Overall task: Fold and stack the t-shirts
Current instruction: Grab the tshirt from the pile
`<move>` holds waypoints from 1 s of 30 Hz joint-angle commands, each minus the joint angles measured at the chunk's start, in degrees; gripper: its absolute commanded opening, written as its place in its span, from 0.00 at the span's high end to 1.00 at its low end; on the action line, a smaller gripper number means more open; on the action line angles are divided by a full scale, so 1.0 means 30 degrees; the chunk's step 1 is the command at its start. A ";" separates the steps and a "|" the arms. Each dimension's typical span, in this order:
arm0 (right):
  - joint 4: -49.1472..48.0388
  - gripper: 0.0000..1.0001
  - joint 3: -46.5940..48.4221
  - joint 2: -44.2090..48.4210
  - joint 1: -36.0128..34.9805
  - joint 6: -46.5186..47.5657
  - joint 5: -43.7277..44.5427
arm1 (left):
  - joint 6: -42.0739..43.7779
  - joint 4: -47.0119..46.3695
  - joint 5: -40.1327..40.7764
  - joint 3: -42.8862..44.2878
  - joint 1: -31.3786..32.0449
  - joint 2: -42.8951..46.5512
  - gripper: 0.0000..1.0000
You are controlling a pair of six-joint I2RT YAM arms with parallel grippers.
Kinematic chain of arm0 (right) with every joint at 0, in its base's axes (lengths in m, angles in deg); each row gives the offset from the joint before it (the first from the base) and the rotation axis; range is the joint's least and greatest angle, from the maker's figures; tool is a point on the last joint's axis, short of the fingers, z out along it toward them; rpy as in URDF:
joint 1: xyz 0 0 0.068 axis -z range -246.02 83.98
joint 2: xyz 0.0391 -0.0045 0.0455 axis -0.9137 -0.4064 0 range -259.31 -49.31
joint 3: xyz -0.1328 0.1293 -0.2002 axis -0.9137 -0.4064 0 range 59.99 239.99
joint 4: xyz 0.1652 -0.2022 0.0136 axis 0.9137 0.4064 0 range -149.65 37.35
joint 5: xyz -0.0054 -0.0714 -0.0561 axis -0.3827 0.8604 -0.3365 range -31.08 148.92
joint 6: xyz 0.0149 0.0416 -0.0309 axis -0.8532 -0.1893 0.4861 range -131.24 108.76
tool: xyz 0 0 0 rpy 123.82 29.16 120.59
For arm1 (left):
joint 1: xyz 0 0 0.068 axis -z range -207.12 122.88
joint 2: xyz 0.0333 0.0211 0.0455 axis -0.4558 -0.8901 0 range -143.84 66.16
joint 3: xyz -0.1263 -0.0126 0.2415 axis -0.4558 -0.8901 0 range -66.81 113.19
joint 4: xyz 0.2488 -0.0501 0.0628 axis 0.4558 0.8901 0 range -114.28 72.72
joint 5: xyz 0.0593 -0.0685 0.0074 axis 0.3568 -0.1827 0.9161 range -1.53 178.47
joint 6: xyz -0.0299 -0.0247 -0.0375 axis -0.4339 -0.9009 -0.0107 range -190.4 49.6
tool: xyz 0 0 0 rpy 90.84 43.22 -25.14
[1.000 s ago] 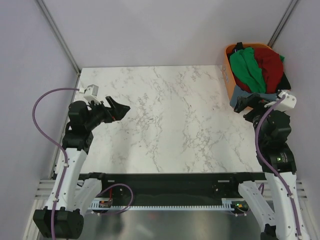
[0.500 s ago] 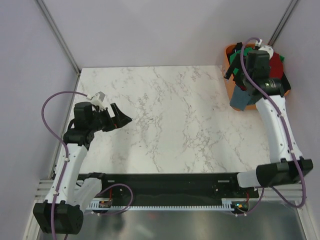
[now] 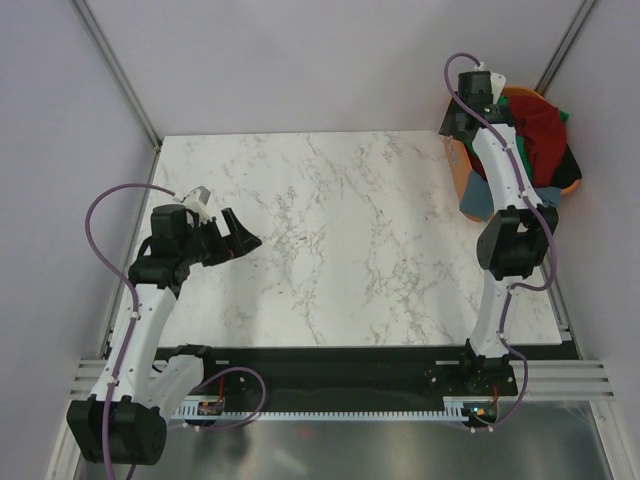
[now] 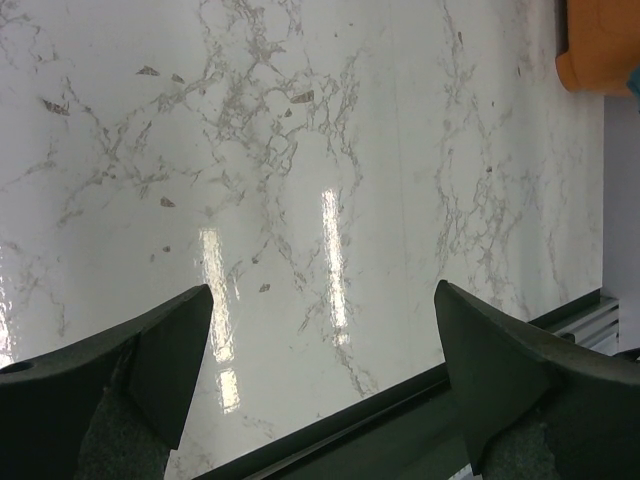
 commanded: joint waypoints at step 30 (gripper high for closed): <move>-0.8436 1.00 0.5023 0.7681 -0.2962 -0.0379 -1.5077 | 0.0424 -0.0077 0.0625 -0.0177 -0.0059 -0.0095 0.00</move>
